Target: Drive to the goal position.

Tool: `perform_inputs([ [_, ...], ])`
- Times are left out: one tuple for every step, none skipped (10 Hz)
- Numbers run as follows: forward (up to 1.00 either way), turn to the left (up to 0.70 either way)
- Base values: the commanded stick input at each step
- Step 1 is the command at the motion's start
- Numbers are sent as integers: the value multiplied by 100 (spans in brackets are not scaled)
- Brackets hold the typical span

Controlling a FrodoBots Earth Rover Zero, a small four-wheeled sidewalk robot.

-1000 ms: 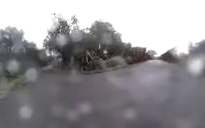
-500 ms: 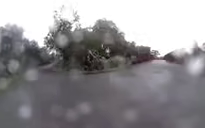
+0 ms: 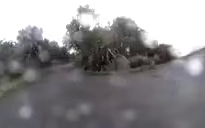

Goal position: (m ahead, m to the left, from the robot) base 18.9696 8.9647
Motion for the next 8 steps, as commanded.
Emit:
perform_inputs([
  [100,27],
  [100,14],
  [100,2],
  [100,0],
  [100,0],
  [100,0],
  [100,0],
  [100,0],
])
